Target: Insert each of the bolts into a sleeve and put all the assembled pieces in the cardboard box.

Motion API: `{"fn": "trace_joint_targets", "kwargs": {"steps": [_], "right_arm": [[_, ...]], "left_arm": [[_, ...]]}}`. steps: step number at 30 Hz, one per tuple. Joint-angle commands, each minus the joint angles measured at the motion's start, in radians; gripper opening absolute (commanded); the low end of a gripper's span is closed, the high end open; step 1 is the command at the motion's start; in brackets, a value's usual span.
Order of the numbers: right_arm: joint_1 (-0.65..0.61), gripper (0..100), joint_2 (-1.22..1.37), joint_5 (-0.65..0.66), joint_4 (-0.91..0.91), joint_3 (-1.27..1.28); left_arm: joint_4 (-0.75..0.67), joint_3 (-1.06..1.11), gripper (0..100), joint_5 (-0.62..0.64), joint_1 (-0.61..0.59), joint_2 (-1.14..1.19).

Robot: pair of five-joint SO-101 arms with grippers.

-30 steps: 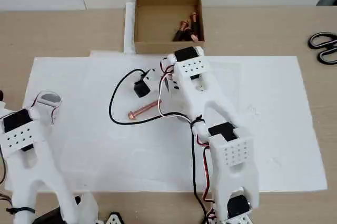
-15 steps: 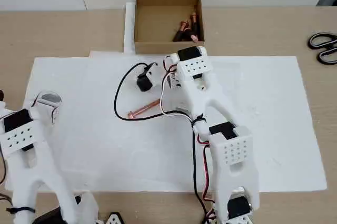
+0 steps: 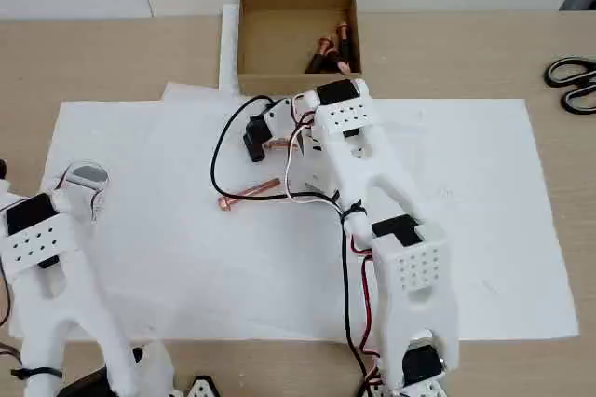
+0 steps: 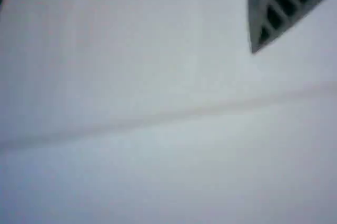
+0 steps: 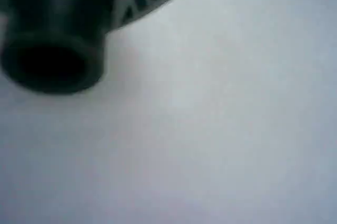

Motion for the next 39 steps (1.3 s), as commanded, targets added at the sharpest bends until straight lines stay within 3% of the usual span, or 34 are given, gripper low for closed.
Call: {"fn": "trace_joint_targets", "kwargs": {"steps": [1,9,16,22,26,34,39], "right_arm": [[0.001,0.4,-0.170,-0.077,0.044,-0.018],[0.031,0.4,-0.309,-0.347,0.085,-0.017],[0.064,0.4,-0.202,-0.565,0.085,0.066],[0.064,1.2,-0.061,-0.566,0.065,0.064],[0.059,7.3,-0.070,-0.566,0.065,0.064],[0.050,8.4,-0.068,-0.565,0.050,0.064],[0.025,14.3,-0.068,-0.551,0.048,0.064]], "left_arm": [[0.000,-0.004,30,0.003,0.003,-0.006],[0.000,-0.004,30,0.003,0.005,-0.006],[0.002,-0.004,30,0.003,0.048,-0.006],[0.000,-0.004,30,0.003,0.064,-0.006],[0.000,-0.004,30,0.002,0.064,-0.006],[0.002,-0.002,30,-0.037,0.069,-0.006],[0.002,-0.002,30,-0.037,0.069,-0.006]]}}
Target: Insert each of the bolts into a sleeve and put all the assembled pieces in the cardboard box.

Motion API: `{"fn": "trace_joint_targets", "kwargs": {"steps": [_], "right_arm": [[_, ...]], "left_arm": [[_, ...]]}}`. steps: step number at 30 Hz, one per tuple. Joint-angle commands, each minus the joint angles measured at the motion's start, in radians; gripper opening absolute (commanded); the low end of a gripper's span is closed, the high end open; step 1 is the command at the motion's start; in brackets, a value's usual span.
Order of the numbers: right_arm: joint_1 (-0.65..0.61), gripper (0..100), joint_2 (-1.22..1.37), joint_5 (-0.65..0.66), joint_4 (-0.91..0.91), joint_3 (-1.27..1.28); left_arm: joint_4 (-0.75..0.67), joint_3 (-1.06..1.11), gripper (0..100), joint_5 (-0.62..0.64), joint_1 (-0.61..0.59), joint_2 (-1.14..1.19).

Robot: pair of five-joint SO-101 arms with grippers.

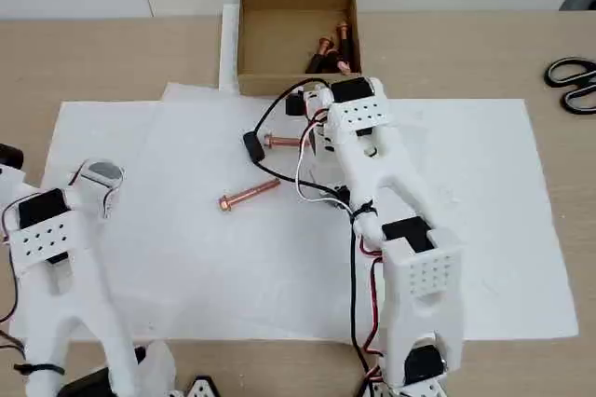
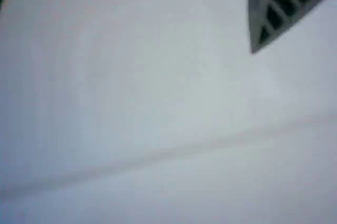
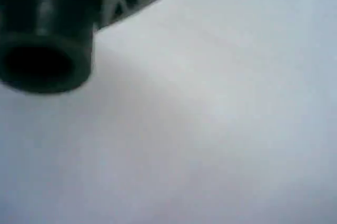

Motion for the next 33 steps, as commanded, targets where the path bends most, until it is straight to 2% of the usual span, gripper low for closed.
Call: {"fn": "trace_joint_targets", "kwargs": {"steps": [1,23,30,33], "right_arm": [[-0.013,14.5,-0.019,0.015,-0.010,-0.006],[-0.013,14.2,0.056,0.008,-0.056,-0.006],[-0.013,0.5,0.015,-0.012,-0.054,-0.006],[-0.001,0.3,-0.012,-0.012,-0.045,-0.006]], "left_arm": [[0.002,-0.002,30,-0.009,0.005,-0.006],[0.006,-0.002,30,-0.009,0.005,-0.006],[0.003,-0.002,30,-0.011,0.005,-0.006],[0.002,-0.004,30,-0.017,0.011,-0.006]]}}
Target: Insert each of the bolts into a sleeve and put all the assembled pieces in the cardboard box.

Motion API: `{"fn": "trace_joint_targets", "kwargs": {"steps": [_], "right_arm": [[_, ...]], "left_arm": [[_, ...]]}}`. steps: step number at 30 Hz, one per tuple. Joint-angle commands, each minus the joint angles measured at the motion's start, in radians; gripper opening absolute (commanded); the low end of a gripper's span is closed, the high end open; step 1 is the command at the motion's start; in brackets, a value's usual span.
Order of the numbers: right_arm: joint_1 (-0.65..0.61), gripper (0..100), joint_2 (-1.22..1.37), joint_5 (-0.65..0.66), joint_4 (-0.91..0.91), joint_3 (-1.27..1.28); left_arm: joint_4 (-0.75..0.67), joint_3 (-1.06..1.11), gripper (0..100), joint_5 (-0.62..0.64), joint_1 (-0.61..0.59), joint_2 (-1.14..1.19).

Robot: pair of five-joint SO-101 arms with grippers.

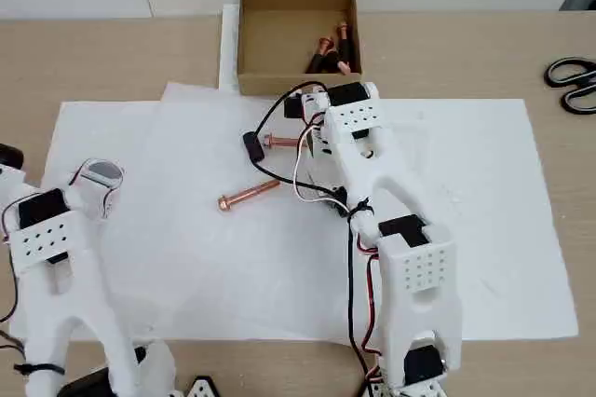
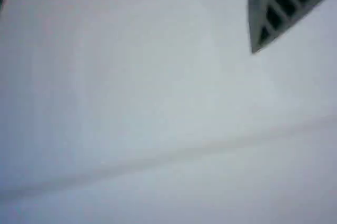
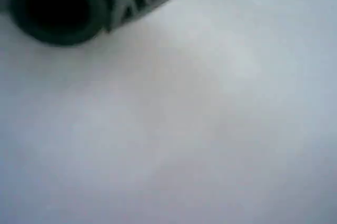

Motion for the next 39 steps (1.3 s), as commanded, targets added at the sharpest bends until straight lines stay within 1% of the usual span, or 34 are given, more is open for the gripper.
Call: {"fn": "trace_joint_targets", "kwargs": {"steps": [1,4,9,13,15,16,19,23,28,31,34,39], "right_arm": [[0.010,0.3,-0.085,-0.011,0.010,-0.003],[0.035,0.3,-0.185,-0.005,0.035,-0.005],[0.085,0.3,-0.389,-0.003,0.088,-0.014],[0.173,0.3,-0.510,-0.003,0.102,-0.008],[0.214,0.3,-0.559,-0.005,0.102,0.026],[0.229,0.3,-0.582,-0.005,0.102,0.049],[0.271,0.3,-0.651,-0.009,0.104,0.137],[0.311,0.3,-0.728,-0.037,0.102,0.236],[0.364,0.3,-0.779,-0.032,0.102,0.247],[0.406,0.3,-0.782,-0.032,0.102,0.247],[0.455,0.3,-0.786,-0.035,0.102,0.250],[0.466,0.3,-0.788,-0.037,0.102,0.252]], "left_arm": [[0.002,-0.005,30,-0.040,0.023,-0.009],[0.002,-0.016,30,-0.143,0.101,-0.012],[0.006,-0.093,30,-0.307,0.272,-0.006],[0.006,-0.156,30,-0.506,0.411,-0.003],[0.011,-0.185,30,-0.565,0.470,-0.003],[0.012,-0.203,30,-0.568,0.496,-0.003],[0.006,-0.262,30,-0.540,0.560,-0.002],[0.008,-0.357,30,-0.400,0.598,0.049],[0.014,-0.463,30,-0.186,0.603,0.259],[0.041,-0.499,30,-0.169,0.655,0.333],[0.133,-0.504,30,-0.172,0.684,0.330],[0.127,-0.503,30,-0.109,0.680,0.345]]}}
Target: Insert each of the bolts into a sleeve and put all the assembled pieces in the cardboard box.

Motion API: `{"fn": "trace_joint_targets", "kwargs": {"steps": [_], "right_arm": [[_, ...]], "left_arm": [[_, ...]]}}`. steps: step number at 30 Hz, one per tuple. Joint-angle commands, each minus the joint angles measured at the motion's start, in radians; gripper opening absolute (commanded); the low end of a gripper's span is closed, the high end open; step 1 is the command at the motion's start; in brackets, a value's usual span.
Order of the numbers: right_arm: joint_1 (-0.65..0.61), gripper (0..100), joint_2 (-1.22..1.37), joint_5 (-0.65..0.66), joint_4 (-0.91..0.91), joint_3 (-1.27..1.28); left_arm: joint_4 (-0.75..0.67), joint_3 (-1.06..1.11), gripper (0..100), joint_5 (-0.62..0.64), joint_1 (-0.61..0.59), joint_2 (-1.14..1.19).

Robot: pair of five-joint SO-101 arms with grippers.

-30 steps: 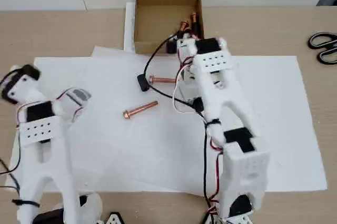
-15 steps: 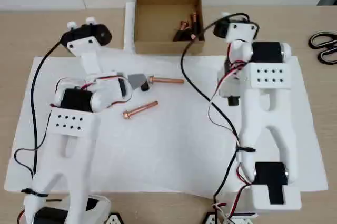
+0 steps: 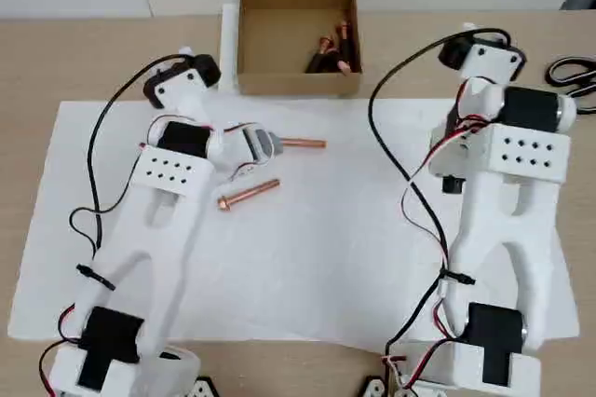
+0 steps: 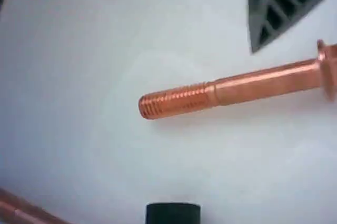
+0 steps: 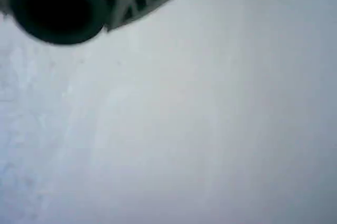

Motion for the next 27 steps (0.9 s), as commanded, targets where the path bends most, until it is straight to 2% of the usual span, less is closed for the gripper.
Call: {"fn": "trace_joint_targets", "kwargs": {"steps": [1,5,9,13,16,19,27], "right_arm": [[0.007,0.3,-0.056,-0.014,0.010,-0.005],[0.007,0.3,-0.056,-0.015,0.010,-0.005],[0.007,0.3,-0.054,-0.015,0.010,-0.005],[0.007,0.3,-0.054,-0.015,0.010,-0.005],[0.007,0.3,-0.053,-0.015,0.010,-0.005],[0.005,0.3,-0.050,-0.017,0.010,-0.005],[-0.038,0.3,-0.048,-0.017,0.008,-0.005]], "left_arm": [[-0.006,-0.053,30,0.068,-0.002,0.014],[0.011,-0.051,30,0.158,0.015,0.083],[0.017,-0.053,30,0.120,0.078,0.138],[0.014,-0.053,30,0.124,0.051,0.144],[0.052,-0.051,30,0.207,0.052,0.143],[0.129,-0.050,30,0.362,0.051,0.147],[0.143,-0.033,30,0.473,0.049,0.149]]}}
